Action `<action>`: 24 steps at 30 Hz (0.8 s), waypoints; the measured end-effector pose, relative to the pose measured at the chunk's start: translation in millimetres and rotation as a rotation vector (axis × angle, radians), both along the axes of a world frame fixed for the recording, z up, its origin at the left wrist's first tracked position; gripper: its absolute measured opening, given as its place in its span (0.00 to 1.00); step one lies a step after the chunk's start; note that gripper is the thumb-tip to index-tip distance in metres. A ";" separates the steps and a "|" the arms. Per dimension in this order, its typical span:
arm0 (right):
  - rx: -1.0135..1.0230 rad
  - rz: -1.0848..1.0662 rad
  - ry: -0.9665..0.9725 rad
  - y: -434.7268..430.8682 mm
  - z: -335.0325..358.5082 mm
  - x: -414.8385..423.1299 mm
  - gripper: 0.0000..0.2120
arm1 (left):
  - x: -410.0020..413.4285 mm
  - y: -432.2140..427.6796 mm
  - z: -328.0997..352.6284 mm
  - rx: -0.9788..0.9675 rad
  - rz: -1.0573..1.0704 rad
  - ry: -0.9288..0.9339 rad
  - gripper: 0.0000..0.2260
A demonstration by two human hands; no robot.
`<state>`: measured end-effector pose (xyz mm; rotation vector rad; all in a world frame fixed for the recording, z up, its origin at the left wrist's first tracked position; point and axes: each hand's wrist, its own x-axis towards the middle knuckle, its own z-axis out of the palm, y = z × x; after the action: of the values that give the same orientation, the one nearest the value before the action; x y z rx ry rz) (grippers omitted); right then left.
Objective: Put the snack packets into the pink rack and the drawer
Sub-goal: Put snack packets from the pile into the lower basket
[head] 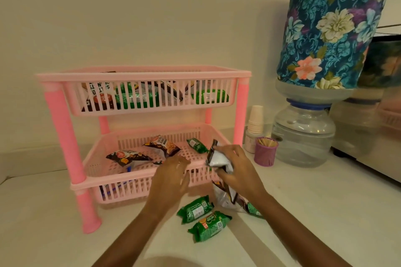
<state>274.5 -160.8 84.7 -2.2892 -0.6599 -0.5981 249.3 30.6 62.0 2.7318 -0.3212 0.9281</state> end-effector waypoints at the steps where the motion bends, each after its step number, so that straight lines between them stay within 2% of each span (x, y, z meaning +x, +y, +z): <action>1: 0.017 0.003 -0.014 9.5 9.8 9.1 0.25 | 7.9 9.0 6.8 -0.016 0.035 0.013 0.11; 4: -0.011 -0.008 0.000 38.3 31.0 40.8 0.25 | 31.8 36.1 18.7 -0.006 0.132 0.064 0.12; 7: -0.226 -0.041 0.089 64.0 35.4 74.4 0.24 | 46.8 58.1 16.8 0.008 0.210 0.144 0.14; 10: -0.331 -0.141 0.128 79.5 33.1 102.9 0.24 | 46.1 70.3 1.9 -0.064 0.241 0.143 0.14; 14: -0.493 -0.221 0.333 86.3 18.7 123.8 0.34 | 34.8 66.1 -6.3 -0.065 0.261 0.103 0.27; 19: -0.614 -0.057 0.591 86.9 -5.3 128.4 0.23 | 30.9 62.2 -6.9 -0.009 0.319 0.187 0.33; 24: -0.843 0.023 0.690 95.9 -3.2 140.2 0.26 | 28.5 59.7 -6.2 0.023 0.363 0.185 0.32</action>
<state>414.7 -64.9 81.5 -2.9701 -0.6449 0.6109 277.8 90.3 55.7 2.9235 0.2063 0.7434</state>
